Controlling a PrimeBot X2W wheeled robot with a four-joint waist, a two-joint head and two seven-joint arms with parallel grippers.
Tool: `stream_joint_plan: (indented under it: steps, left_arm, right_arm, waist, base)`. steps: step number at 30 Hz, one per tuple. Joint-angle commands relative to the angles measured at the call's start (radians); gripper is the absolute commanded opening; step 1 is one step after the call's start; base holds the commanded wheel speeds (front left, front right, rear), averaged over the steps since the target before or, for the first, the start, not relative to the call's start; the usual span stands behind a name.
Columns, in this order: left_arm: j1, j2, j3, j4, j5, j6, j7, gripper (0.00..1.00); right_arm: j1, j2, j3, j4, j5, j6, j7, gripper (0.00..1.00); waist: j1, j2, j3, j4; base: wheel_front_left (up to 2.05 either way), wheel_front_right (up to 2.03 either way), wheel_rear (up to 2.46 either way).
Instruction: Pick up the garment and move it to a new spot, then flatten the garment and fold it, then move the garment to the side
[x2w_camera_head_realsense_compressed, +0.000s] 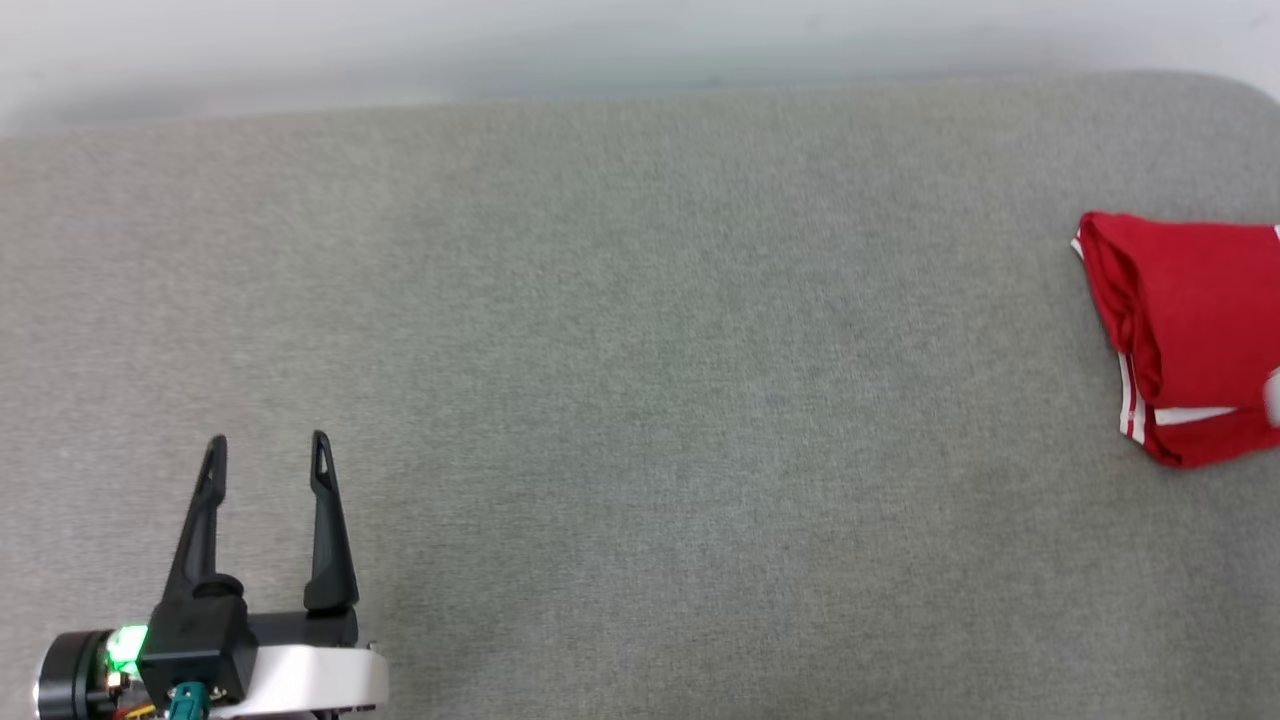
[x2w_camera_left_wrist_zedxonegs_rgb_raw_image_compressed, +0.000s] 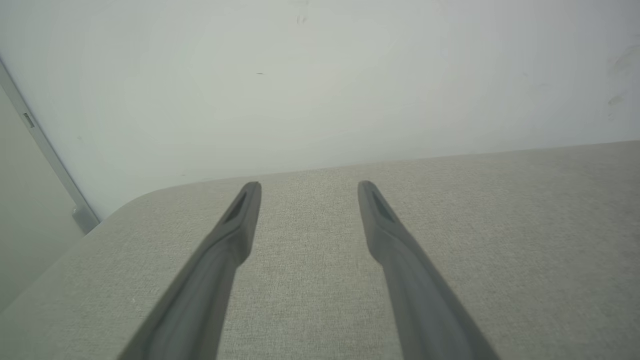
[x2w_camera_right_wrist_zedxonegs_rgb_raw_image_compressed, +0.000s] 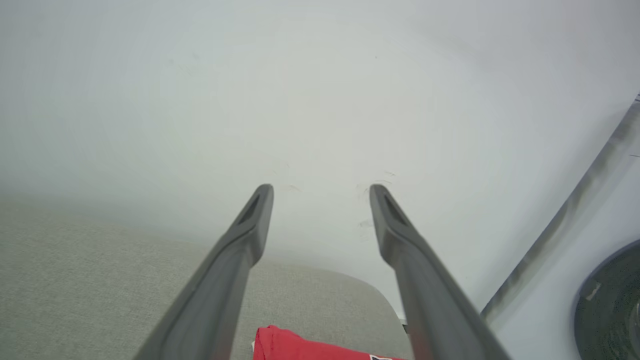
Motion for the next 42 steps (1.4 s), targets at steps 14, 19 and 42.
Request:
stream_joint_plan:
  steps: [14,19,42]
  left_arm:
    - [0.061,-0.015,-0.028,0.055,0.003,-0.016,-0.002,1.0]
    - [0.074,-0.016,-0.027,0.07,-0.005,-0.022,-0.002,1.0]
    - [0.132,-0.032,-0.027,0.137,-0.022,-0.089,-0.002,1.0]
  right_arm:
    - [0.309,0.235,0.119,-0.01,-0.006,-0.001,-0.152,1.0]
    - [0.374,0.259,0.135,0.018,0.006,-0.002,-0.167,1.0]
    - [0.56,0.32,0.097,-0.019,0.0,-0.001,-0.184,1.0]
  waist:
    - [0.0001,-0.0001,-0.146,0.074]
    - [0.0001,-0.0001,-0.17,0.084]
    - [0.0001,-0.0001,-0.244,0.1]
  base:
    - [0.0,0.0,0.0]
    - [0.0,0.0,0.0]
    - [0.0,0.0,0.0]
